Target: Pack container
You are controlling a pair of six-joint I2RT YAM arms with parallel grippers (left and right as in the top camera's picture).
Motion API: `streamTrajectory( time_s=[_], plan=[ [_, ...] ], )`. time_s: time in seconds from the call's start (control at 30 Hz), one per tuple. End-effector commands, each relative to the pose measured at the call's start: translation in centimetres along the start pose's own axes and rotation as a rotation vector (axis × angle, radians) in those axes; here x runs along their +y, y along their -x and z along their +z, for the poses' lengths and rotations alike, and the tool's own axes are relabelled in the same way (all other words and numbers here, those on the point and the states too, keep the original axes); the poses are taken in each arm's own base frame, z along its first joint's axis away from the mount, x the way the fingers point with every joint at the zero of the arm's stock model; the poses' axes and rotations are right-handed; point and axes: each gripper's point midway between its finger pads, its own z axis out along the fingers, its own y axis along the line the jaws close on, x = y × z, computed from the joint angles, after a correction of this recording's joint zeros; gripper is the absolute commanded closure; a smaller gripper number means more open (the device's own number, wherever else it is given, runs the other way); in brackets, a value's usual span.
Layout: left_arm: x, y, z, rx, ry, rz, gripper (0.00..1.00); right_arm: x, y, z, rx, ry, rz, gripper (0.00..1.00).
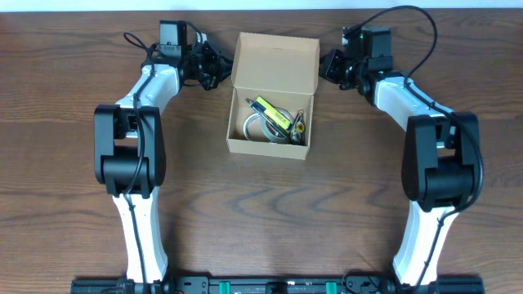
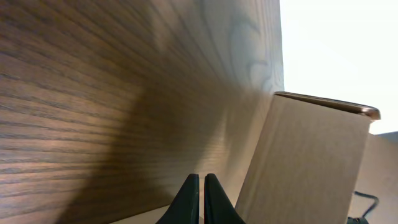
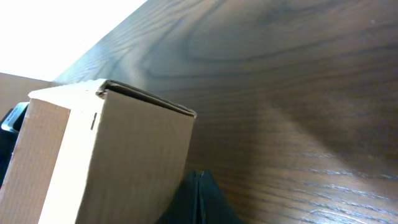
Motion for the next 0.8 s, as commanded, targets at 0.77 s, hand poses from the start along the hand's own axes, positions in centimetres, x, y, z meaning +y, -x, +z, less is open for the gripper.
streamTrajectory(
  time_s=[0.77],
  plan=[
    [-2.6,-0.9,-2.3,0.125,-0.169,0.227,0.95,6.5,2.2,-0.8,0.042,0.178,-0.180,0.99]
  ],
)
